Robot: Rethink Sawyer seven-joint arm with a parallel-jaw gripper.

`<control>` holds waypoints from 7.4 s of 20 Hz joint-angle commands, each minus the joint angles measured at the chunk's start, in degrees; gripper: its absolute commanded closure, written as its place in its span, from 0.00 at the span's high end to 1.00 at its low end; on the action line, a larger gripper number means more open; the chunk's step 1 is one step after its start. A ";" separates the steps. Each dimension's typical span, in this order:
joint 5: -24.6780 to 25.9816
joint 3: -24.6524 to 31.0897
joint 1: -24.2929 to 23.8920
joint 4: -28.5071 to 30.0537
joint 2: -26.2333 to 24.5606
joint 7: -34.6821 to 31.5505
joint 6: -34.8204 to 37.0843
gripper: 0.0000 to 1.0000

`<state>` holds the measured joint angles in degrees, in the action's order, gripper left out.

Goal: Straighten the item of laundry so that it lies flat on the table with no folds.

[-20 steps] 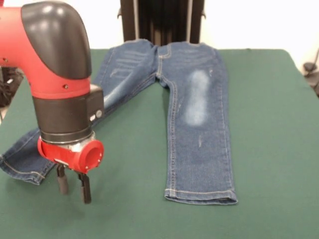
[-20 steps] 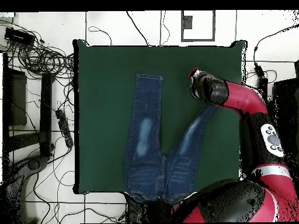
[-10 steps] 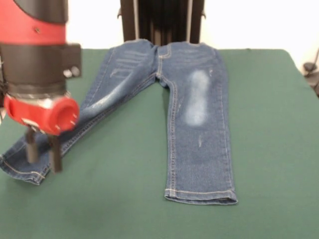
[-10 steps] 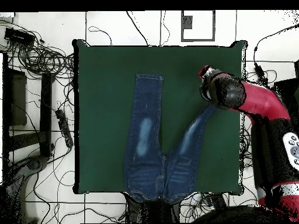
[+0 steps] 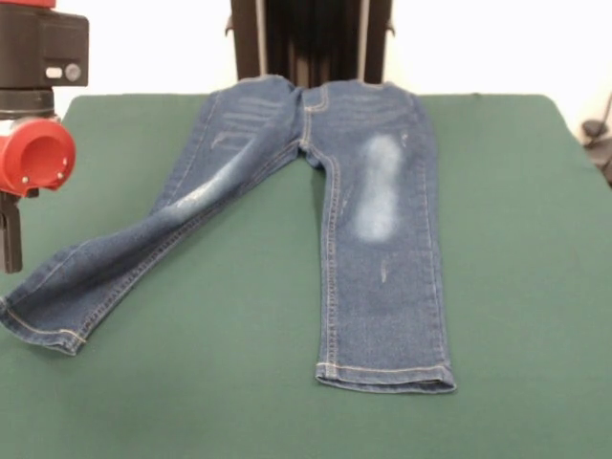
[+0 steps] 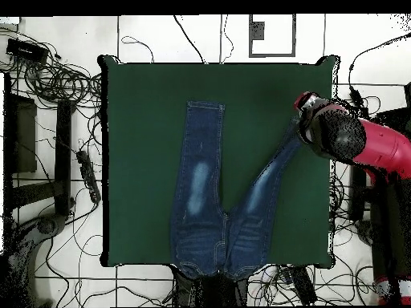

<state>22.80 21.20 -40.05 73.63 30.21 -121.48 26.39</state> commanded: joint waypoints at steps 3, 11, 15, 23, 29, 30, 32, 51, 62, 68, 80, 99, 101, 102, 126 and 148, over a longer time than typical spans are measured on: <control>1.73 1.28 2.43 10.71 -1.05 -0.31 -3.04 0.00; 1.16 0.92 2.61 12.83 -1.12 -2.50 -5.79 0.00; 0.95 0.85 2.63 12.99 -1.37 -2.73 -6.35 0.00; 1.13 1.07 2.16 13.16 -2.85 -2.94 -8.54 0.00; 1.69 0.87 2.22 12.80 -4.82 -3.33 -11.16 0.00; 1.78 0.46 2.54 12.58 -5.06 -3.51 -11.26 0.00; 2.18 -0.77 3.40 12.32 -5.28 -4.31 -12.17 0.00; 3.27 -1.33 2.29 15.02 -6.29 -3.54 -15.85 0.00; 4.18 -1.38 -0.38 17.09 -5.21 -1.06 -14.79 0.00; 5.13 1.49 -3.81 14.96 -7.43 2.80 -13.53 0.00; 5.82 2.33 -4.44 13.90 -8.54 2.56 -14.86 1.00; 5.01 -0.26 -0.92 15.89 -5.46 -2.42 -17.33 1.00; 5.18 0.10 -1.11 15.51 -6.08 -2.03 -17.38 1.00; 5.24 0.16 -1.12 15.46 -6.19 -1.94 -17.35 1.00; 5.29 3.48 -1.98 12.82 -9.06 -0.13 -17.20 1.00; 4.52 8.43 -2.31 8.67 -11.09 2.21 -14.65 1.00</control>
<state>27.25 22.80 -44.07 83.29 21.51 -121.48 8.73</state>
